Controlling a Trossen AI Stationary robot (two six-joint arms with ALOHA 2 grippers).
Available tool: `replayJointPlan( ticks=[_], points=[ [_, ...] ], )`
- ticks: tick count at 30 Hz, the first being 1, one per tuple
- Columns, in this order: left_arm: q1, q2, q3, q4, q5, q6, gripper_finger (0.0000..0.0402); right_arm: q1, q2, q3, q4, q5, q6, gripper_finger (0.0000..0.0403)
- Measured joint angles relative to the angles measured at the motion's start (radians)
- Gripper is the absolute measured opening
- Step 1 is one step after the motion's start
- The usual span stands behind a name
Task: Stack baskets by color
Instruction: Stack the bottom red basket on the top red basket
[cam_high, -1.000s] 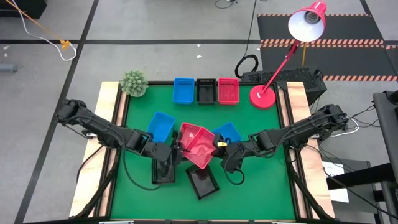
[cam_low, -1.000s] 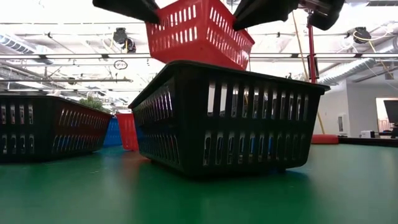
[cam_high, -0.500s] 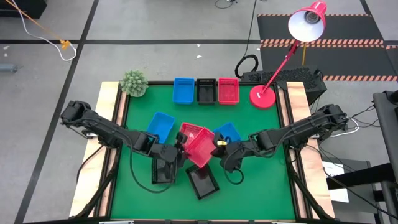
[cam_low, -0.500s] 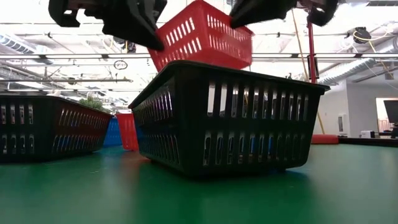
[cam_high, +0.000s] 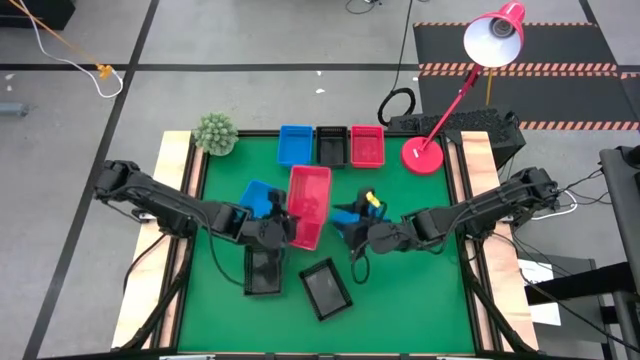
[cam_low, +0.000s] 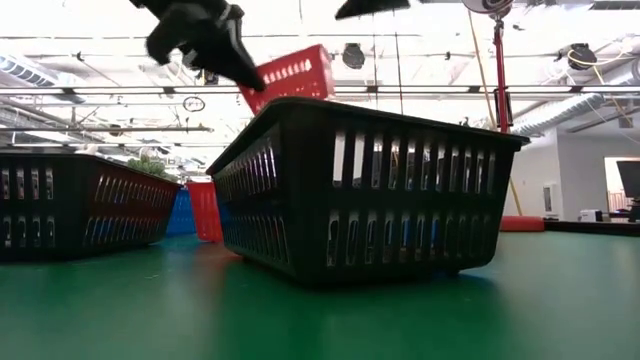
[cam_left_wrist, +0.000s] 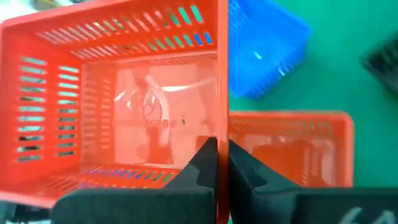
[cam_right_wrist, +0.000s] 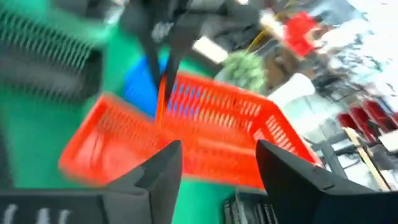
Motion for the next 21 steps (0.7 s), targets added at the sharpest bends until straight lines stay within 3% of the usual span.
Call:
replayJointPlan(
  ticks=[5, 9, 16, 21],
  points=[
    [0.041, -0.002, -0.002, -0.015, -0.024, -0.057, 0.0011, -0.005, 0.020, 0.002, 0.173, -0.022, -0.014, 0.0214],
    [0.057, -0.001, -0.001, -0.024, -0.026, -0.073, 0.0008, -0.018, 0.045, 0.001, 0.169, -0.026, -0.012, 0.0198],
    [0.055, 0.000, -0.001, -0.021, -0.026, -0.043, 0.0016, -0.089, 0.099, 0.001, 0.156, -0.128, 0.046, 0.0183],
    [0.055, -0.001, -0.001, -0.015, -0.025, -0.020, 0.0006, -0.118, 0.164, 0.001, 0.239, -0.128, -0.037, 0.0183]
  ],
)
